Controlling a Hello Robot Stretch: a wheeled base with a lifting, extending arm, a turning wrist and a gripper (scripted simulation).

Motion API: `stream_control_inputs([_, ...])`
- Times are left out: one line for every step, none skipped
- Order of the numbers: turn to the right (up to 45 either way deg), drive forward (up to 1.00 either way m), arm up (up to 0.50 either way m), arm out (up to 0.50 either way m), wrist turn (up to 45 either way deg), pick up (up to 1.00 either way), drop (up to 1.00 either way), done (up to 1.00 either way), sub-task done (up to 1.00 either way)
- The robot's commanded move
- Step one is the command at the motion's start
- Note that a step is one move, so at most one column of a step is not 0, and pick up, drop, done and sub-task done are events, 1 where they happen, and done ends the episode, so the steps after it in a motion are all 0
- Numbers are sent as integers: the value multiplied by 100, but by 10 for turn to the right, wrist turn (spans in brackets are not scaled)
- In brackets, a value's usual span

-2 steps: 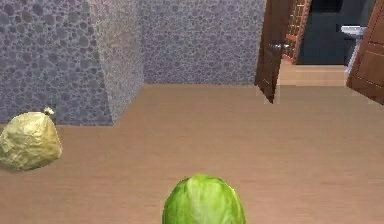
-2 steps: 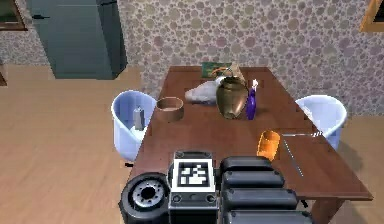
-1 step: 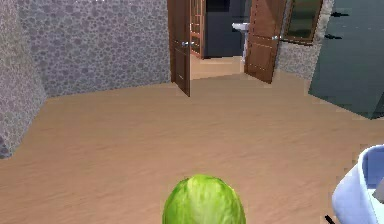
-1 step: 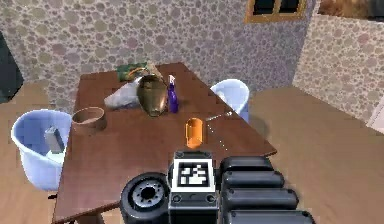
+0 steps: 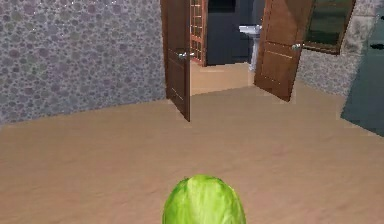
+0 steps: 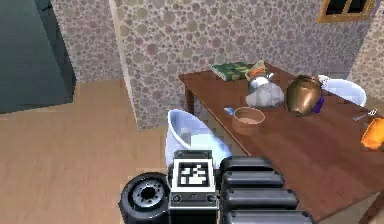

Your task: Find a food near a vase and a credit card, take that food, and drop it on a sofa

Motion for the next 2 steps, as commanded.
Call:
stream_control_inputs([150,0,0,0,0,0,0,0,0])
stream_control_inputs([0,100,0,0,0,0,0,0,0])
